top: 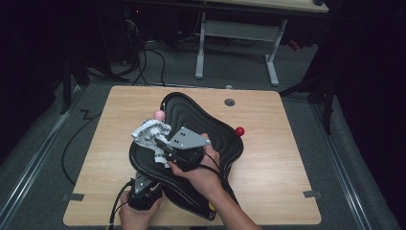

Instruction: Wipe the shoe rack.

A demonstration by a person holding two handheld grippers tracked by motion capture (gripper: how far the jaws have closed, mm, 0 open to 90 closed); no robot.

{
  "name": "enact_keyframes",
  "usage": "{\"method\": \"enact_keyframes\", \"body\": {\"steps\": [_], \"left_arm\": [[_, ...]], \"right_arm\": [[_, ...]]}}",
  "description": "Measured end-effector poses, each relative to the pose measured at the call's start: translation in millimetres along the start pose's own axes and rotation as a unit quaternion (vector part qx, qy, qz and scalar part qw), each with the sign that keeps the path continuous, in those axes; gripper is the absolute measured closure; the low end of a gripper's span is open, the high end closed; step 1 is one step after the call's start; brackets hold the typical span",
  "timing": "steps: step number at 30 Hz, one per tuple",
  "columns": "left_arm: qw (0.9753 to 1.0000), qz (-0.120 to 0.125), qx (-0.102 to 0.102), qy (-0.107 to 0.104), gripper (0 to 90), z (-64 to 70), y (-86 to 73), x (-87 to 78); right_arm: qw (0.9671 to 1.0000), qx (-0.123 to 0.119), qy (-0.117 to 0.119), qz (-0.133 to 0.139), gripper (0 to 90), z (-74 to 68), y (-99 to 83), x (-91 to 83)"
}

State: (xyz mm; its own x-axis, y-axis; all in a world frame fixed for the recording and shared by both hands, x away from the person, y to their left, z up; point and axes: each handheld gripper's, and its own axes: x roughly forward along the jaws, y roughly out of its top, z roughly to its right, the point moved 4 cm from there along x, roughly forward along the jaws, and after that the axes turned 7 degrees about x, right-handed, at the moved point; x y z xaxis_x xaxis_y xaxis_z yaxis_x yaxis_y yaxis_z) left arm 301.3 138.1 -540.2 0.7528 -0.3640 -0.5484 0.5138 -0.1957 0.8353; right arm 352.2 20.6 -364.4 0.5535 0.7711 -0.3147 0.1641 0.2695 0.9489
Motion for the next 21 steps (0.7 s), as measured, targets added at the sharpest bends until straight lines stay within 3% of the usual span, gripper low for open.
{"method": "enact_keyframes", "body": {"steps": [4, 8, 11, 16, 17, 21], "left_arm": [[1.0000, 0.000, 0.001, 0.001, 69.2, 0.2, 0.0, 0.1], [1.0000, 0.002, 0.006, 0.004, 69.2, 0.0, 0.4, 0.4], [1.0000, 0.002, 0.005, 0.003, 69.2, 0.0, 0.4, 0.5], [1.0000, 0.003, 0.005, 0.004, 69.2, -0.1, 0.5, 0.6], [1.0000, 0.003, 0.004, 0.004, 69.2, -0.1, 0.5, 0.6], [1.0000, 0.004, 0.004, 0.005, 69.1, 0.0, 0.6, 0.8]], "right_arm": [[0.9991, -0.013, 0.040, 0.001, 78.4, -13.5, 0.7, -3.2], [0.9954, -0.046, 0.084, 0.000, 78.6, -36.3, -1.8, -9.9], [0.9957, -0.050, 0.078, -0.001, 78.6, -37.4, -2.1, -11.2], [0.9995, -0.009, 0.031, -0.002, 78.5, -7.2, -4.4, -6.0], [0.9999, 0.001, 0.013, -0.003, 78.4, 1.3, -5.6, -5.2], [0.9998, 0.019, -0.001, -0.004, 78.4, 13.1, -9.2, -6.7]]}}
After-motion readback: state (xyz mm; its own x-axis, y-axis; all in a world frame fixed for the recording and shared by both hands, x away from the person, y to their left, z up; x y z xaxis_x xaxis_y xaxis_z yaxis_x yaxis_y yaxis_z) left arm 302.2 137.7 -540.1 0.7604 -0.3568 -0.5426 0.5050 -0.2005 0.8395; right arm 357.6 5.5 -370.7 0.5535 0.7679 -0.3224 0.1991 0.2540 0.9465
